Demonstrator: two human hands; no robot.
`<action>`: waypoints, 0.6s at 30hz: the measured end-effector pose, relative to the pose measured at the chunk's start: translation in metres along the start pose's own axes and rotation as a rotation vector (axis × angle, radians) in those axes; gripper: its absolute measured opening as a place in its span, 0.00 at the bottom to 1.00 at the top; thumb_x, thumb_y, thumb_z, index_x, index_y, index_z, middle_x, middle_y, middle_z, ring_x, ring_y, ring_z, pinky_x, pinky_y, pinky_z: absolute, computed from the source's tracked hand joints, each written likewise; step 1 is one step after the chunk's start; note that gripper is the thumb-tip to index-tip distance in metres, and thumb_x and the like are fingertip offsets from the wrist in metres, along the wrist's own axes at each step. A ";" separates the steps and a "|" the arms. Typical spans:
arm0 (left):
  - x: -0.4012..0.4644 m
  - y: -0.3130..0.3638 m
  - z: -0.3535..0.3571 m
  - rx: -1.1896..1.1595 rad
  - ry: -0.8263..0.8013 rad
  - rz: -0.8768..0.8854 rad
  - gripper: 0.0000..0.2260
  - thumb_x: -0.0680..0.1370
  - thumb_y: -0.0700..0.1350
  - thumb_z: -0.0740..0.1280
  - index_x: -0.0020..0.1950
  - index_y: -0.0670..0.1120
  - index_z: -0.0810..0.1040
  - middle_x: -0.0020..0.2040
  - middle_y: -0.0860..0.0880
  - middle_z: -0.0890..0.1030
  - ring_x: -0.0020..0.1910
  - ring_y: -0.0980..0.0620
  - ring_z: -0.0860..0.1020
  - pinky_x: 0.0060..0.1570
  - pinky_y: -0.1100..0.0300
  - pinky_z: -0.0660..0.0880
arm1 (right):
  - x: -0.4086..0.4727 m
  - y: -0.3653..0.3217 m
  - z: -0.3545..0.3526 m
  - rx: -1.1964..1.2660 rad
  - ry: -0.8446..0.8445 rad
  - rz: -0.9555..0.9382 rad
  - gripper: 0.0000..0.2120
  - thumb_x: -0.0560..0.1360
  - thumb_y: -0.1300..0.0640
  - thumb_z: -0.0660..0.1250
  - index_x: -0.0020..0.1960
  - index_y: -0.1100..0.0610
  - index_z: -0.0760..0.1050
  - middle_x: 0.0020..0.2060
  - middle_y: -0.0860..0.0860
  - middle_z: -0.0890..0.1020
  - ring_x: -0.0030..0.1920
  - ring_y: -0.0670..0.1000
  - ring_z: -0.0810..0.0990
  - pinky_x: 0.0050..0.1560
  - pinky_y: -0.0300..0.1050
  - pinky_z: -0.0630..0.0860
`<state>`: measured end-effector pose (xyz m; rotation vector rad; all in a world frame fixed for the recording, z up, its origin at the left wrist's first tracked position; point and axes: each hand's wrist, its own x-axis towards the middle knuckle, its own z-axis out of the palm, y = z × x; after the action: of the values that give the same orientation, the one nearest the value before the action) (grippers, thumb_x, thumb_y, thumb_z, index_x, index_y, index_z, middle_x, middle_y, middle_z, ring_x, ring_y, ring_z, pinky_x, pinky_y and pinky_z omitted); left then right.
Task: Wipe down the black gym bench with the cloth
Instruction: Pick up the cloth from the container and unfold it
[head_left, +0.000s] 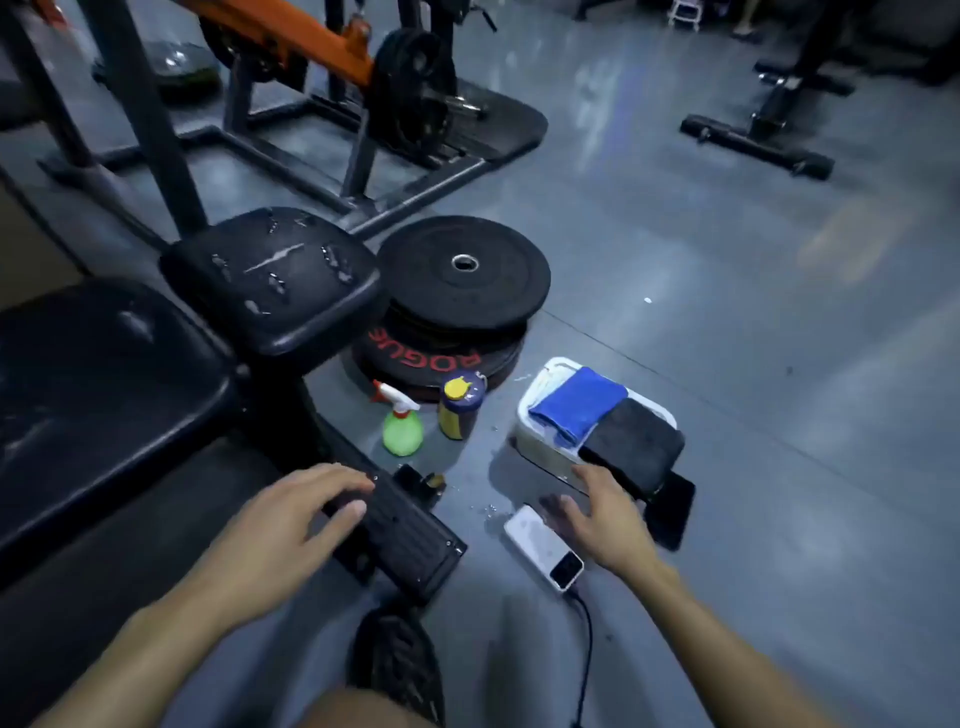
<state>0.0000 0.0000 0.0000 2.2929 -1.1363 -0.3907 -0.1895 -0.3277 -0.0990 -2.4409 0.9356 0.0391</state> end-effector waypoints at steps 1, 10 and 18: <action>0.007 -0.004 0.009 -0.008 -0.012 -0.006 0.16 0.81 0.63 0.58 0.63 0.61 0.79 0.63 0.69 0.76 0.66 0.70 0.71 0.63 0.65 0.70 | 0.014 0.010 0.002 -0.035 0.044 0.004 0.25 0.80 0.51 0.65 0.74 0.59 0.67 0.74 0.55 0.69 0.74 0.54 0.68 0.70 0.48 0.66; 0.041 -0.026 0.046 -0.069 -0.069 -0.046 0.06 0.80 0.52 0.67 0.56 0.59 0.82 0.54 0.67 0.81 0.56 0.68 0.77 0.54 0.73 0.70 | 0.098 0.064 0.024 -0.423 -0.065 0.288 0.41 0.81 0.46 0.65 0.82 0.62 0.45 0.81 0.61 0.48 0.81 0.60 0.49 0.79 0.55 0.54; 0.042 -0.035 0.028 -0.094 -0.038 -0.042 0.08 0.79 0.61 0.62 0.52 0.64 0.80 0.55 0.67 0.80 0.45 0.59 0.82 0.46 0.63 0.75 | 0.113 0.070 0.034 -0.594 0.063 0.239 0.17 0.78 0.57 0.66 0.65 0.58 0.69 0.62 0.55 0.75 0.60 0.56 0.77 0.45 0.50 0.75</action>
<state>0.0340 -0.0259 -0.0441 2.2390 -1.0674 -0.4952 -0.1421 -0.4244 -0.1841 -2.8507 1.3993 0.3750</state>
